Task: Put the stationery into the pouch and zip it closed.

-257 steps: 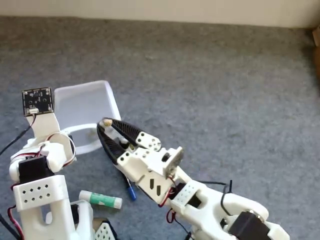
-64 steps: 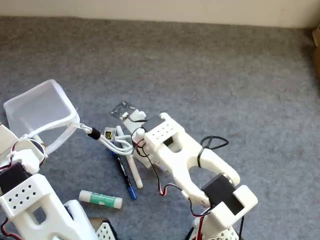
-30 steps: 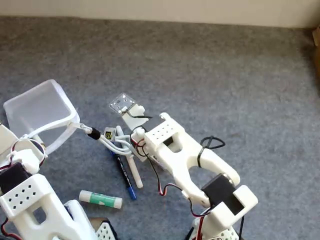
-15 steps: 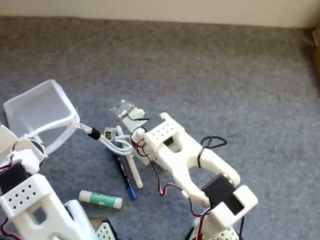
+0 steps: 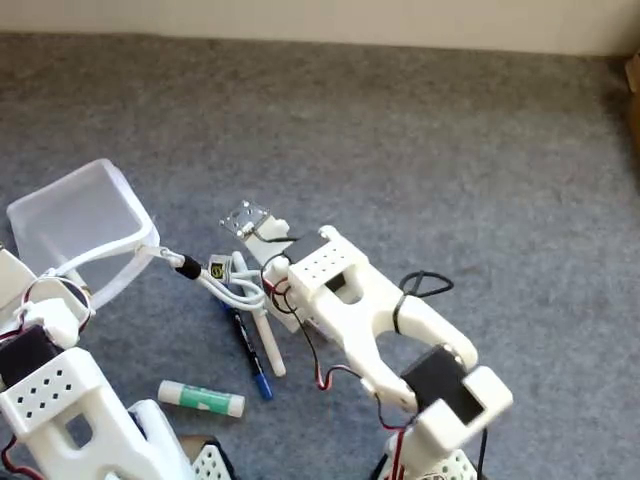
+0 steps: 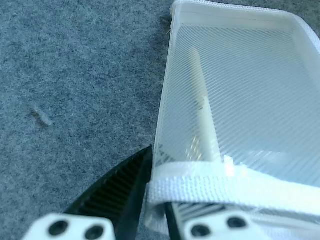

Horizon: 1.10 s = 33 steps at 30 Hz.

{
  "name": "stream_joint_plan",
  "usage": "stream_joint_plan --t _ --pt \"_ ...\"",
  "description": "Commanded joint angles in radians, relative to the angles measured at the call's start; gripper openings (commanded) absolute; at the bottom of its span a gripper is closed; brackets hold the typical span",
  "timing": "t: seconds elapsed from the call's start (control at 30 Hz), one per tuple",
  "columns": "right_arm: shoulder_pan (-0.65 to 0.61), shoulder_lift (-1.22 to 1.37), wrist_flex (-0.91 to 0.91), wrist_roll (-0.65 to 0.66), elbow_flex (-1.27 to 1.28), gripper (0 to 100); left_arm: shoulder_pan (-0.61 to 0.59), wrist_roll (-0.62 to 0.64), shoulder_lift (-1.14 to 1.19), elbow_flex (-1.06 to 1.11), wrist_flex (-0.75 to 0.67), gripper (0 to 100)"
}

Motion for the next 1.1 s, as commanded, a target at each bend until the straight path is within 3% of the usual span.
stream_joint_plan --t 0.0,0.3,0.47,0.73,1.07 --pt "0.013 0.065 0.007 0.014 -0.033 13.1 -0.013 0.006 0.013 0.002 -0.017 1" --pt "0.019 0.125 0.015 0.009 -0.154 12.4 -0.013 0.006 0.013 0.002 -0.017 1" --pt "0.019 0.125 0.015 0.012 -0.159 0.9 -0.013 0.006 0.013 0.002 -0.017 1" --pt "0.019 0.113 0.156 0.014 -0.188 0.6 0.015 0.005 0.008 0.044 -0.074 1" --pt "0.019 -0.047 0.163 0.008 -0.209 0.6 0.015 0.006 0.008 0.047 -0.075 1"
